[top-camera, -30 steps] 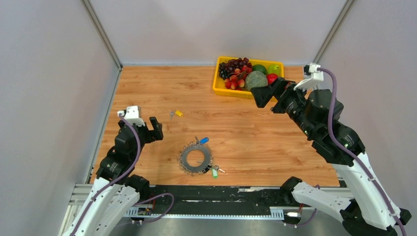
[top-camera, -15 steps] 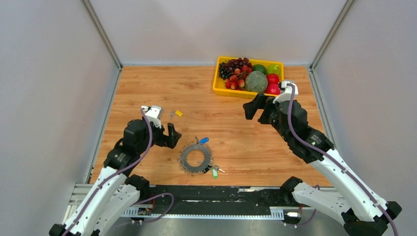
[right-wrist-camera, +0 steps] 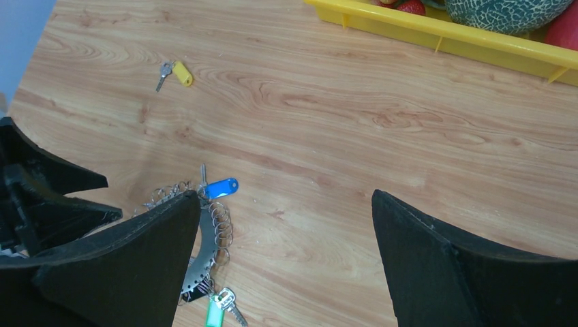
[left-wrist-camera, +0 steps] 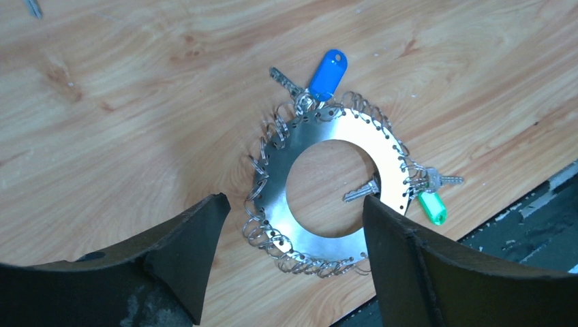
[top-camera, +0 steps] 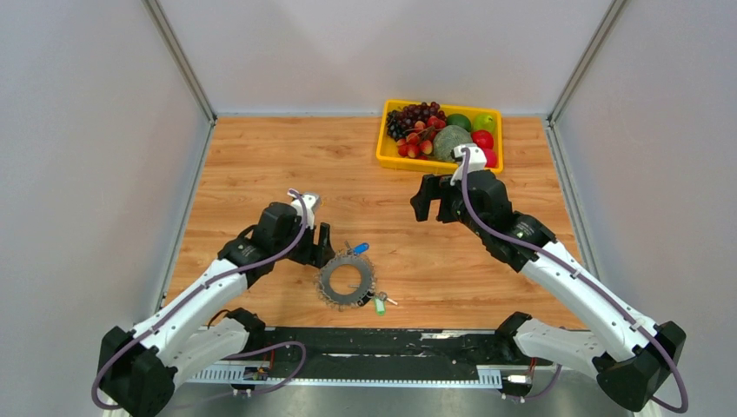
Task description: Remove the keys from the keyring
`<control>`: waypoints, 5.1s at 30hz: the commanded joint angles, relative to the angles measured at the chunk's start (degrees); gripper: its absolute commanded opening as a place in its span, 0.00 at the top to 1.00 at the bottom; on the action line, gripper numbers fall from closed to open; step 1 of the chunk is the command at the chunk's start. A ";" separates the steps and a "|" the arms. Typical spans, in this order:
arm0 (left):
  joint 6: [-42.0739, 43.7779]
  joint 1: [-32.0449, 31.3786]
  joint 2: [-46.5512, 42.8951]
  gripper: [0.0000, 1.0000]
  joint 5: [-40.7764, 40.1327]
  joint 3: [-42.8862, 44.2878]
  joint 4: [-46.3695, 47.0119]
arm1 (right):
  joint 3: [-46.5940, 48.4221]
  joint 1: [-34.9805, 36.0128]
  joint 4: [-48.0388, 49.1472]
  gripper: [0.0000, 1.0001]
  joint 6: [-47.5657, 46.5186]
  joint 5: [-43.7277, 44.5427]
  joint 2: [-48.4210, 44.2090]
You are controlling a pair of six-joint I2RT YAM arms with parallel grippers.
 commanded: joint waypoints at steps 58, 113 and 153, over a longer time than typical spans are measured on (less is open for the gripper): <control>0.01 -0.69 0.09 1.00 6.64 8.92 7.56 | -14.23 0.04 22.61 0.02 -12.36 -35.31 -1.93; 35.92 -1.83 15.37 1.00 14.31 42.05 -0.67 | -23.41 6.97 35.41 0.23 -23.00 -26.98 -6.75; 38.21 -1.91 8.60 1.00 51.45 29.00 11.13 | -33.92 8.26 47.21 0.42 -35.57 -48.55 -14.65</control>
